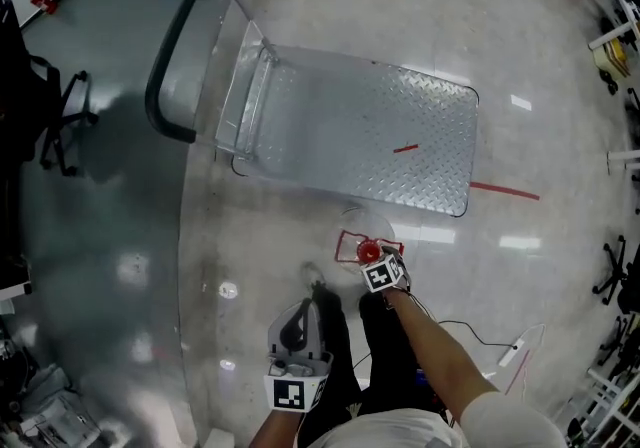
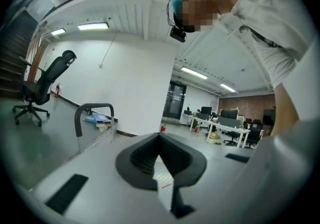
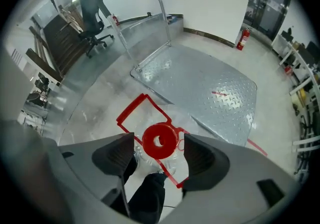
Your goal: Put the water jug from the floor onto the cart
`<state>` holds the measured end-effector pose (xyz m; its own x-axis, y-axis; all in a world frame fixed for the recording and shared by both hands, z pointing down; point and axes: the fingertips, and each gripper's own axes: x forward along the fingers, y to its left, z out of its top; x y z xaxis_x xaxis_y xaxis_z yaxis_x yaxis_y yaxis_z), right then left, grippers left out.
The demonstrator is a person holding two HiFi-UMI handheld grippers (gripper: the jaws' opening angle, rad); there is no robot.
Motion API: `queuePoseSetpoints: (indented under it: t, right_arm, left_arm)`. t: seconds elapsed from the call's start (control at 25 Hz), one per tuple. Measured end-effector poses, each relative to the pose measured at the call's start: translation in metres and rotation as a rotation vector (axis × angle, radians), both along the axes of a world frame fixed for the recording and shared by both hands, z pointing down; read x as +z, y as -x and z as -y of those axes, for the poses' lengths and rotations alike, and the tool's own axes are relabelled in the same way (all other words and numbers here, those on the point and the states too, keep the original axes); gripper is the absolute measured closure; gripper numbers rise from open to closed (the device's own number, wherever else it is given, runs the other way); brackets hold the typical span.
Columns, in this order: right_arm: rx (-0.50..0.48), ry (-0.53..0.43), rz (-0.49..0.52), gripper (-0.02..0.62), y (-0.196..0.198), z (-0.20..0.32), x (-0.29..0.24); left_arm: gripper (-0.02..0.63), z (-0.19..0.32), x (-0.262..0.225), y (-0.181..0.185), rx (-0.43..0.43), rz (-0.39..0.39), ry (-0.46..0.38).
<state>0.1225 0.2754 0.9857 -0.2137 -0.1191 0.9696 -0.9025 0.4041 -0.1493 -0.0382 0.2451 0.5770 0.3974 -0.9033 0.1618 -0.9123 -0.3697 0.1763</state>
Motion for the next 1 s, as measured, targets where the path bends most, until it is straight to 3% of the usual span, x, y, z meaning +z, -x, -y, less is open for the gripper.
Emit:
queuePoseSetpoints:
  t: [0.32,0.56,0.8,1.0]
  right_arm:
    - [-0.006,0.098,-0.032,0.293,0.002,-0.009,0.049]
    - [-0.054,0.110,-0.057,0.290,0.009,-0.009,0.048]
    - [-0.044,0.109,-0.022,0.290,0.015,-0.004,-0.017]
    - [-0.030,0.102,-0.003,0.290,0.024,0.010,-0.098]
  left_arm:
    - [0.603,-0.013,0.022,0.011,-0.023,-0.025,0.061]
    - [0.603,-0.011,0.023,0.013,-0.015,-0.036,0.083]
    - [0.603,-0.003,-0.007,0.036,-0.052,-0.026,0.019]
    - [0.603,0.008,-0.058,0.055,-0.026,-0.058,-0.050]
